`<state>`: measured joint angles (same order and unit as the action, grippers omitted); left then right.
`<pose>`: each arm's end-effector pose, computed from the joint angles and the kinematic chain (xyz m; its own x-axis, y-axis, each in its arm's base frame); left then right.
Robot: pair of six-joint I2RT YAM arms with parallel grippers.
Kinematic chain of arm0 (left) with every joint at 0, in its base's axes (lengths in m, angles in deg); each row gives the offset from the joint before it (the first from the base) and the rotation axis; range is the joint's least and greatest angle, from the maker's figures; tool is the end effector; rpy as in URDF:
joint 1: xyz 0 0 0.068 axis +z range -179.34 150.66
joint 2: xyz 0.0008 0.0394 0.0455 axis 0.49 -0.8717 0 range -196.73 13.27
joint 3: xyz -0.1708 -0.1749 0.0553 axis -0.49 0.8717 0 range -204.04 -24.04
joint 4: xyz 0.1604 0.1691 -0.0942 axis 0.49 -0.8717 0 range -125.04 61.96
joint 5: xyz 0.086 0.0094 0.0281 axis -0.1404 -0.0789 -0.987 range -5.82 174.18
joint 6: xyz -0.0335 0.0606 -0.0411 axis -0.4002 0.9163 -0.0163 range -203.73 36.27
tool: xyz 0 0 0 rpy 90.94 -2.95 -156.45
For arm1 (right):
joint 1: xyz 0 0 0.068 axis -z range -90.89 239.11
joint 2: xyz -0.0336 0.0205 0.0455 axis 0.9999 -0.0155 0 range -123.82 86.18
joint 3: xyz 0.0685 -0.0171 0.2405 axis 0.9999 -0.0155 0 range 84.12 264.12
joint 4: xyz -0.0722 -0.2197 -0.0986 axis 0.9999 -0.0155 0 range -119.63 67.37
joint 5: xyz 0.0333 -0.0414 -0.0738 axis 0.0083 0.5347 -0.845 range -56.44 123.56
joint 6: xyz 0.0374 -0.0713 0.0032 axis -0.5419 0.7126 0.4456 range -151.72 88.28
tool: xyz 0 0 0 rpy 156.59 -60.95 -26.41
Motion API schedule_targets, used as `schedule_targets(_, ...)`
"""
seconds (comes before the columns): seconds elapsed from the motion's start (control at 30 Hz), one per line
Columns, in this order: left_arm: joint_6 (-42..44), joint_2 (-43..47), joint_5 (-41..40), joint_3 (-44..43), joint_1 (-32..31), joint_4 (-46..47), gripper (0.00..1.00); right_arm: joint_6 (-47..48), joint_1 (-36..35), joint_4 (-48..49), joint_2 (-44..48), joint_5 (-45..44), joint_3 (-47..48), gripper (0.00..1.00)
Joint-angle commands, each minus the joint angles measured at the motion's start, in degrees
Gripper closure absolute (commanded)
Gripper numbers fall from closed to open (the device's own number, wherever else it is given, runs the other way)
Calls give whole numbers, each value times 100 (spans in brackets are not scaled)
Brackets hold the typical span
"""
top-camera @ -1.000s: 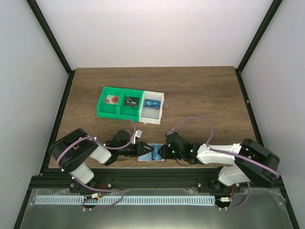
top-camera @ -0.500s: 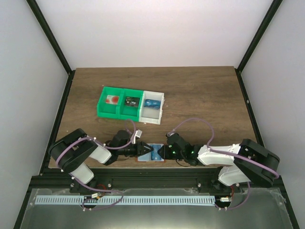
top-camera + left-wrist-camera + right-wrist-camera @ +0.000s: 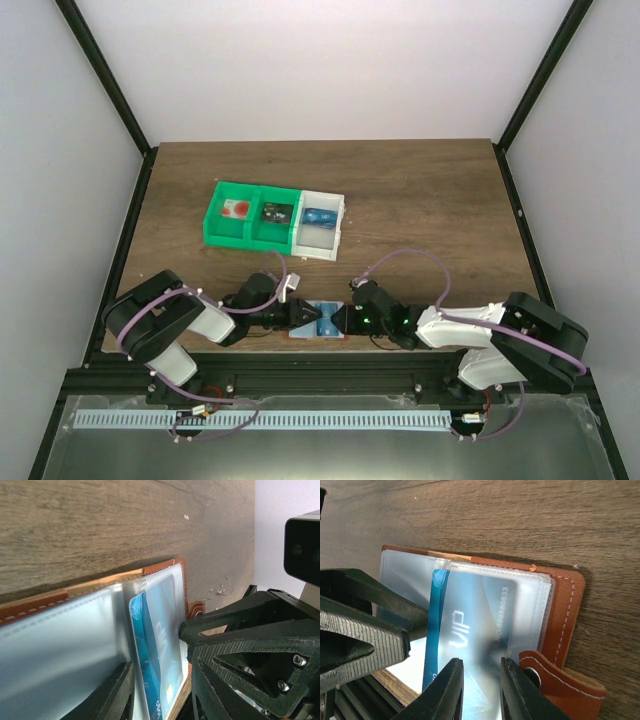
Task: Take the credit cards out of the card holder
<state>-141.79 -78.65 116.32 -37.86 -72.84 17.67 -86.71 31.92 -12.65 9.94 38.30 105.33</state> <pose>0.1540 -0.1971 0.0664 -0.9767 -0.0637 -0.2049 0.1511 0.4741 -0.8674 0.1292 0.2111 0.0885 -0.9319 0.0608 -0.3575 -0.1847 0.7688 0.6122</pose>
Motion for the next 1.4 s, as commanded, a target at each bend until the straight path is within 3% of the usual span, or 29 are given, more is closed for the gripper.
schedule_targets(0.0, 49, 34, -57, -125, -124, -96, 67, -10, -30, -138, 43, 10, -140, 77)
schedule_targets(0.73, 67, -107, 64, -216, -219, 15, 78, -66, -29, 69, 129, 27, -346, 77)
schedule_targets(1.03, 33, 40, -4, -122, -214, 37, 78, -97, -29, 102, 35, 71, -345, 78)
schedule_targets(1.37, -363, -100, 236, 213, -215, 1182, 79, -153, -25, 180, -95, 122, -355, 78)
